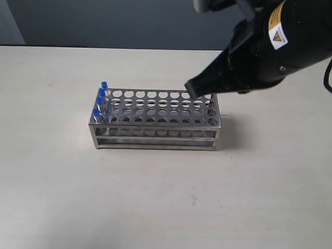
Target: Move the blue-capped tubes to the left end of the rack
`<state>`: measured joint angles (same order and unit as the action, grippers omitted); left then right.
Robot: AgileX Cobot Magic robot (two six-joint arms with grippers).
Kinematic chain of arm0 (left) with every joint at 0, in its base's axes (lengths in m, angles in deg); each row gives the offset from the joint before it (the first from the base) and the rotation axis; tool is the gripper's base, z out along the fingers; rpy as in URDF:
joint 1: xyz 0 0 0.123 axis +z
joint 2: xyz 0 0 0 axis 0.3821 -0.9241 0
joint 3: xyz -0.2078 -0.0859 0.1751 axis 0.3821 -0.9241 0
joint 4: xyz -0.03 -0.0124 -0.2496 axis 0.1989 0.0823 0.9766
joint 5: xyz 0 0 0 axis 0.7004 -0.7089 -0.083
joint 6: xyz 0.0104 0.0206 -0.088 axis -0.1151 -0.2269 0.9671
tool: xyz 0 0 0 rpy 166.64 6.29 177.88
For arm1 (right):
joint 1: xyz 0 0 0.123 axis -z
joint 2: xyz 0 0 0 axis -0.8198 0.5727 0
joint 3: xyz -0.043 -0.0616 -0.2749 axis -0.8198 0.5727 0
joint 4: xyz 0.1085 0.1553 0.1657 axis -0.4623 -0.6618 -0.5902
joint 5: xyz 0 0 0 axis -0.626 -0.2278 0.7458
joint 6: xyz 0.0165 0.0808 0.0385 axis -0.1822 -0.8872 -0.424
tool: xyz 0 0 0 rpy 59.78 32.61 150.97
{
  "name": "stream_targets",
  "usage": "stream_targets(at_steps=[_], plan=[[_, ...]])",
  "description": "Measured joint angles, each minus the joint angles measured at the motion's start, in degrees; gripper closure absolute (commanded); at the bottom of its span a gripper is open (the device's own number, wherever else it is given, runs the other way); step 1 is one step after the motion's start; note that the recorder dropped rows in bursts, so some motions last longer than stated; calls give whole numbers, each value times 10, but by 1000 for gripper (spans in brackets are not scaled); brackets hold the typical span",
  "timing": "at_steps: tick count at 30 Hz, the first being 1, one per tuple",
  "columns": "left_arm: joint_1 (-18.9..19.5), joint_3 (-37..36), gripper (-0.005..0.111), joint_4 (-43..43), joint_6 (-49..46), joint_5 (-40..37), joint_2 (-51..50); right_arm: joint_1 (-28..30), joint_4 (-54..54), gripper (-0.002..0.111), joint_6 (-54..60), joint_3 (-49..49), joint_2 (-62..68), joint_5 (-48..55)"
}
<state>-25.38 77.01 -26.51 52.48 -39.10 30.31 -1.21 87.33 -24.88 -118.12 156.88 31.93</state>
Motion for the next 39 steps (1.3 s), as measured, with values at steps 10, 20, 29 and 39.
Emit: stream_targets(at_steps=[10,20,29,39], plan=[[0,0,106,0,0,0,0,130,9,108,-1,195,-209,-338],[0,0,106,0,0,0,0,421,-68,108,-2,549,-494,-610],[0,0,106,0,0,0,0,565,-66,108,-36,666,-690,-639],[0,0,106,0,0,0,0,600,-114,108,-60,667,-741,-454]])
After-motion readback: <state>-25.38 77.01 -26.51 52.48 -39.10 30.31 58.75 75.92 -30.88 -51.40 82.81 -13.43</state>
